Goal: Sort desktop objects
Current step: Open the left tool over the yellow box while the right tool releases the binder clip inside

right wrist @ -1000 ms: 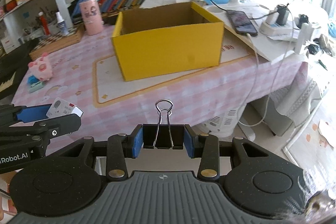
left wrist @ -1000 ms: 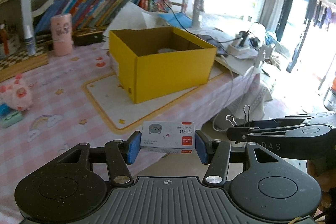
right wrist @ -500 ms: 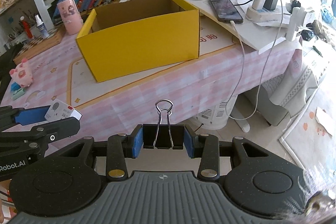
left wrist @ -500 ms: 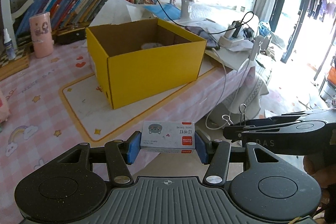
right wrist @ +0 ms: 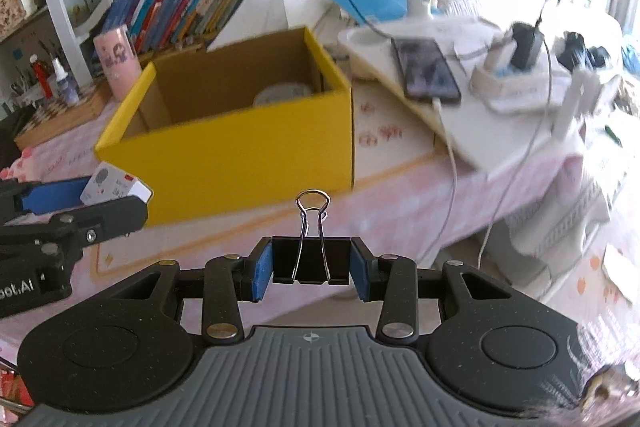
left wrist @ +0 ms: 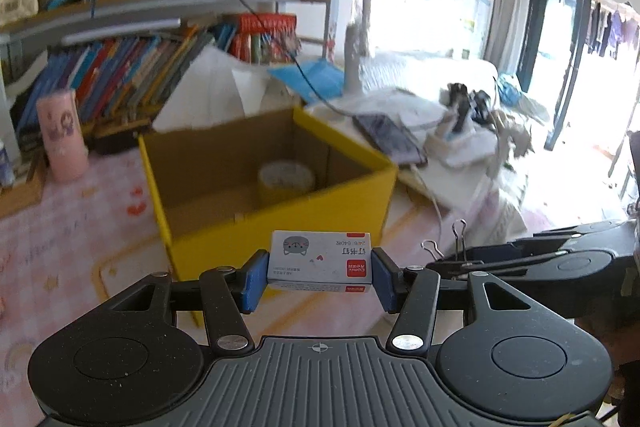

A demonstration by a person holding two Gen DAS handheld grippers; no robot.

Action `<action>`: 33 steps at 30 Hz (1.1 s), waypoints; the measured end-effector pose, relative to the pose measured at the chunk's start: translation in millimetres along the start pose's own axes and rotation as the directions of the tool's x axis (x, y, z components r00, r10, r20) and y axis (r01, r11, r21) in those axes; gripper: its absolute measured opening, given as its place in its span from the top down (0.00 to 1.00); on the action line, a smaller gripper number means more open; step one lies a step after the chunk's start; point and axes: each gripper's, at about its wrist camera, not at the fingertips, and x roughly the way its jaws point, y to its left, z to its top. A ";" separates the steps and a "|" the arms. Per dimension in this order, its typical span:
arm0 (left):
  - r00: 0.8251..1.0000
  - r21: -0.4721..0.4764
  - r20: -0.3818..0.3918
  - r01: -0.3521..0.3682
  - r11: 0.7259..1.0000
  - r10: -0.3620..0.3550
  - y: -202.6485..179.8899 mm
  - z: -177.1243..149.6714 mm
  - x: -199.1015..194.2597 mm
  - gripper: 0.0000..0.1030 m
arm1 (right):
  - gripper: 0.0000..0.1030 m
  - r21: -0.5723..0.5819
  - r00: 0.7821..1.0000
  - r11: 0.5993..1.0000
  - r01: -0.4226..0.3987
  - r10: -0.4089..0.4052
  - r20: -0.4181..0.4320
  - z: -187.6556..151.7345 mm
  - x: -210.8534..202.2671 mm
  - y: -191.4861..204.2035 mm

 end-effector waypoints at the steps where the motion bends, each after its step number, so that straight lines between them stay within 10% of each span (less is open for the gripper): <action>1: 1.000 -0.001 0.012 -0.012 1.000 0.012 -1.0 6.2 3.7 0.48 | 0.64 -0.008 1.000 1.000 -0.005 0.005 0.010 5.2 1.7 -2.4; 17: 0.972 -0.037 0.030 -0.230 0.972 0.231 7.8 54.0 68.8 0.48 | 0.64 -0.203 0.975 0.968 -0.145 0.175 0.136 104.5 41.6 -20.4; 33: 0.951 -0.201 -0.196 -0.279 0.939 0.240 40.7 44.1 116.2 0.48 | 0.64 -0.378 0.950 0.872 -0.311 0.293 -0.106 141.0 140.2 11.9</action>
